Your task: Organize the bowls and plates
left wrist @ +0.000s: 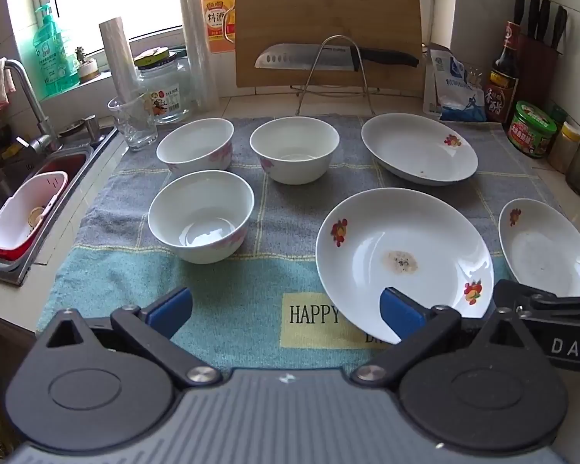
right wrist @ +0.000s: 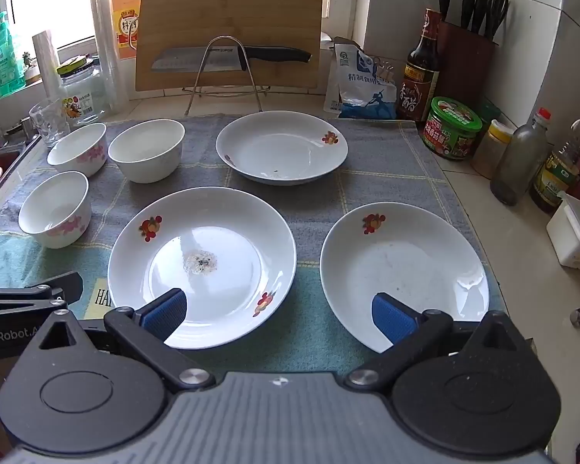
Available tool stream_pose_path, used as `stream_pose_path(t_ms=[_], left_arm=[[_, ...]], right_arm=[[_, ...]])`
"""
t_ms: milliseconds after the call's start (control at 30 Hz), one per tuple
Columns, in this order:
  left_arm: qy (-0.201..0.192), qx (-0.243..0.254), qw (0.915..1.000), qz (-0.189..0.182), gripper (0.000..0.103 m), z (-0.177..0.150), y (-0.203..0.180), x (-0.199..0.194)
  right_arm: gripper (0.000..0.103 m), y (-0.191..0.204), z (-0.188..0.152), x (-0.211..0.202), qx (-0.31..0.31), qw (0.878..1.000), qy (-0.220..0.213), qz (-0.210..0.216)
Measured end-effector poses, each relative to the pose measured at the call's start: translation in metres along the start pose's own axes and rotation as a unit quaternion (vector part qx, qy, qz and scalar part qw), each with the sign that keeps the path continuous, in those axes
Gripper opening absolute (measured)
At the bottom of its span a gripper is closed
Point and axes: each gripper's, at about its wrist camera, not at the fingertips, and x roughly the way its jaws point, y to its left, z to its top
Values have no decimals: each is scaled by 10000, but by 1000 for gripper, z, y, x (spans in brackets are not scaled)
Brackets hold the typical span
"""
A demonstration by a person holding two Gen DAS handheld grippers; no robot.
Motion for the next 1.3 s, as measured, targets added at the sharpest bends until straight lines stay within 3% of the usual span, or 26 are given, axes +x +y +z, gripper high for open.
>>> stream_pose_path(t_ms=[233,1300], left_arm=[[-129,67,9999,72,102,-9,-10,-3],[-60,-29,10000,24,102,1,3,-5]], right_arm=[[103,1,-1,-2,-22,10000,-53,-7],[103,7,2,-5,-38,9999,-119,26]])
